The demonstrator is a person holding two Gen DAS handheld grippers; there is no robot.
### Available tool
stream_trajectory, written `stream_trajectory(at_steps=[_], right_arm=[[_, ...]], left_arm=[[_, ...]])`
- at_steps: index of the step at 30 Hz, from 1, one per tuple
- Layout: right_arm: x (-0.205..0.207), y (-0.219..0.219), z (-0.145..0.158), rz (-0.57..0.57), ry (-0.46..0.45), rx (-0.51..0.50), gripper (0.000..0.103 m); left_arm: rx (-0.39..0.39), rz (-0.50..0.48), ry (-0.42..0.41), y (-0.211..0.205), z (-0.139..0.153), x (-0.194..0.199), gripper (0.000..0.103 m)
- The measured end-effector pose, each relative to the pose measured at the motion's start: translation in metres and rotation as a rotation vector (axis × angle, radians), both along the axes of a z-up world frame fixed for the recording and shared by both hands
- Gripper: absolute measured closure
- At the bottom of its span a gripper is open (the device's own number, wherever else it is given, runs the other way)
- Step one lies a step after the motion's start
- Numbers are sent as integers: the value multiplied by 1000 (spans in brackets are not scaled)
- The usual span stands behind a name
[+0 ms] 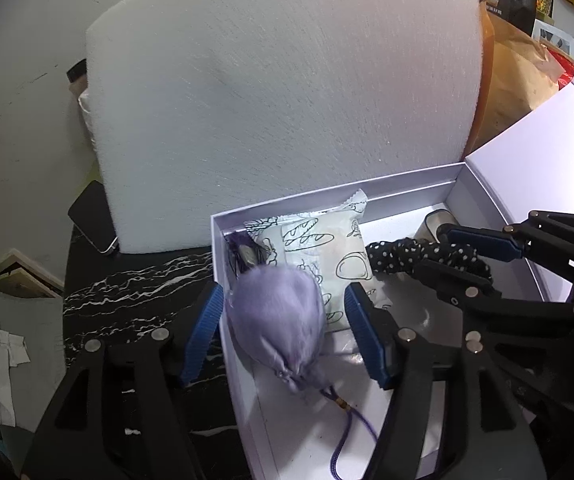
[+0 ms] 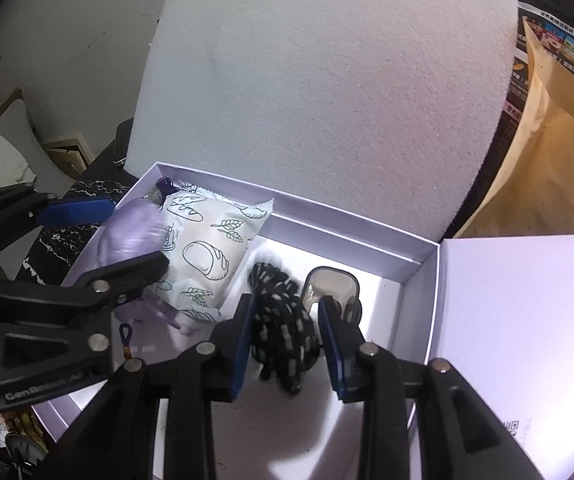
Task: Organize objects
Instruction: 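Lower the lavender pouch and scrunchie into the box and open both tools, then move both tools back toward the snack packets on the table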
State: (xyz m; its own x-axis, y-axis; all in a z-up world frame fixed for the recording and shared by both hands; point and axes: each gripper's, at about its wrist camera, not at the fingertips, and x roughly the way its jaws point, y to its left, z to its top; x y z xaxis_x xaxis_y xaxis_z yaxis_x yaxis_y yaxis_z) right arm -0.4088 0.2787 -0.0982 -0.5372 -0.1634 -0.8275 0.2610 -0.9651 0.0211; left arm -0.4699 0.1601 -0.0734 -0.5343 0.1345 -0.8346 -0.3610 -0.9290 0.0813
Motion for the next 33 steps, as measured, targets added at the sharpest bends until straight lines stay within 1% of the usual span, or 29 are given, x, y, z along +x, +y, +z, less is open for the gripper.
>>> stream_trajectory(at_steps=[9,17,28,33], right_arm=[[15,5,15,0,23,-12,67],[44,9,45,12,67,-4,67],[82,5,84,29,124,7,67],[106,3,102,53,146,12,67]], left_arm=[[25,33,20,-12,26,16,39],[43,61,32,-18,52,42,39],[62,101,105,-34,97,88,39],[66,116,131,-43,114,114,39]])
